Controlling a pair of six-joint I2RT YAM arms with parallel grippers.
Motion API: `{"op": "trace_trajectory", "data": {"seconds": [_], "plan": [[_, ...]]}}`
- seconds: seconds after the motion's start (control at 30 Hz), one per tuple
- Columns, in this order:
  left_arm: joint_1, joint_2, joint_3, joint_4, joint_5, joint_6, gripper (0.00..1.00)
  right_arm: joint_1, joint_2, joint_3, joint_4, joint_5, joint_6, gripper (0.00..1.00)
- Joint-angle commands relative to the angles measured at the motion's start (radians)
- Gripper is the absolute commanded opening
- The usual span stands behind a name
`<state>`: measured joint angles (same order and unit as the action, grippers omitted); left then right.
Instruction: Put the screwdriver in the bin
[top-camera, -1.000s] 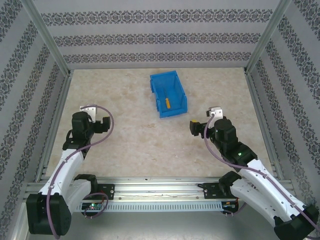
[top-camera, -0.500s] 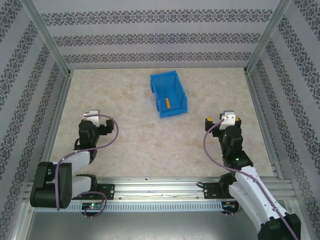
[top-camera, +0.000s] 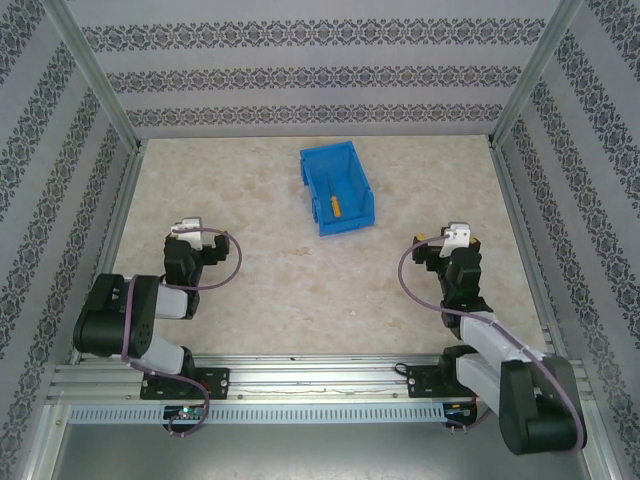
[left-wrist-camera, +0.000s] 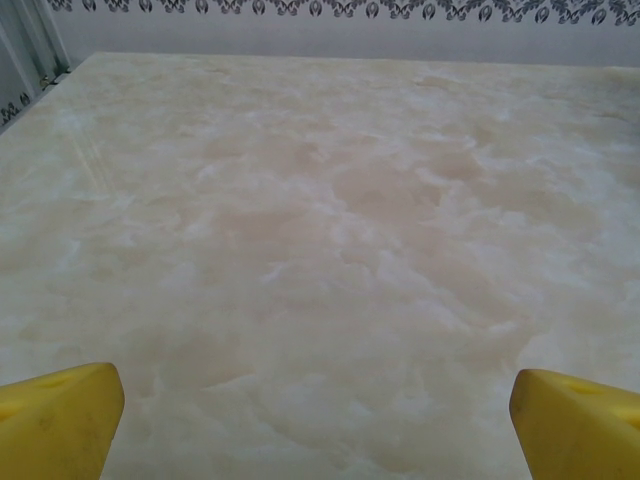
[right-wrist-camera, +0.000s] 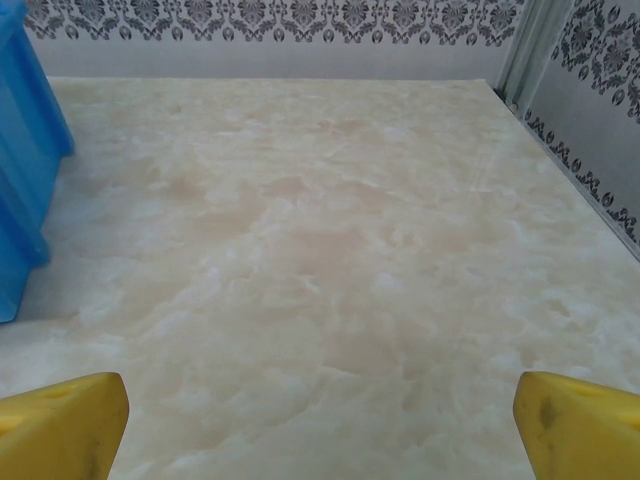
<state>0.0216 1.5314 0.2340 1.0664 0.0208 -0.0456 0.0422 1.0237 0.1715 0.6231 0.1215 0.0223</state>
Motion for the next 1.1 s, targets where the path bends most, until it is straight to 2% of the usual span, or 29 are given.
{"op": "trace_trajectory", "data": {"seconds": [0.0,0.1,0.2,0.37,0.47,1.07], "plan": [[0.005,0.053,0.008,0.152,-0.001,0.018,0.99,-0.019,0.089,0.008,0.175,-0.034,-0.012,0.98],[0.005,0.076,0.006,0.185,0.005,0.021,0.99,-0.028,0.181,0.061,0.193,-0.082,-0.029,0.98],[0.006,0.070,0.033,0.127,-0.015,0.011,0.99,-0.036,0.269,0.121,0.203,-0.094,-0.012,0.98],[0.008,0.057,0.110,-0.040,-0.024,0.000,0.99,-0.048,0.411,0.213,0.216,-0.191,0.004,0.98],[0.008,0.059,0.119,-0.054,-0.021,0.000,0.99,-0.048,0.501,0.217,0.296,-0.190,0.008,0.98],[0.008,0.059,0.125,-0.066,-0.016,0.004,0.99,-0.050,0.500,0.208,0.306,-0.175,0.012,0.98]]}}
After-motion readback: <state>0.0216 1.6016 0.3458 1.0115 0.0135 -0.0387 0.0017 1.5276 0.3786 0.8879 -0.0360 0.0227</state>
